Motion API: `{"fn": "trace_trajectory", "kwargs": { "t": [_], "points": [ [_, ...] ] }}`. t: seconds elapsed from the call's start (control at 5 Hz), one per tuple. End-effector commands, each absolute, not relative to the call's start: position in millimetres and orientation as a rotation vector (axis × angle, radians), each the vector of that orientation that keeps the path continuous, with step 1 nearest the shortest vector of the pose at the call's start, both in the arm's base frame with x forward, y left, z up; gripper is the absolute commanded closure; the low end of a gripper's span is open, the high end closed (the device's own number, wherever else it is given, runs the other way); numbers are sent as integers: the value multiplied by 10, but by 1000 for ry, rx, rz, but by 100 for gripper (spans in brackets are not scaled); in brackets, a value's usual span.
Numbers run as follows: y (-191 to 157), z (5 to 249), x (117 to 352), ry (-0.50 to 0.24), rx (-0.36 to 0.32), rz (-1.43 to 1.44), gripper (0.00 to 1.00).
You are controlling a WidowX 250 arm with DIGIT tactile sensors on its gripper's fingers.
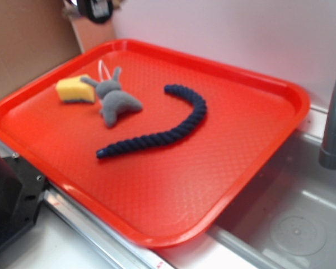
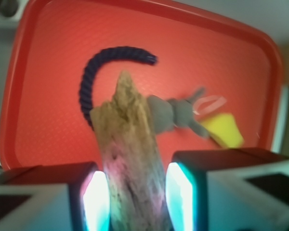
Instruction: Grab the wood chip.
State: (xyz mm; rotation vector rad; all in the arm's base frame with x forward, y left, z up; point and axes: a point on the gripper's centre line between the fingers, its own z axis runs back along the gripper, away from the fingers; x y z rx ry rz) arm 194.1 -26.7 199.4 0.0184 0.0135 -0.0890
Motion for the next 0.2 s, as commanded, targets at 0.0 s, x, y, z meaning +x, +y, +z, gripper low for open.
{"fn": "trace_trajectory", "kwargs": {
  "t": [0.0],
  "points": [
    [-163, 2220, 1800, -71, -33, 62, 100]
  ]
}}
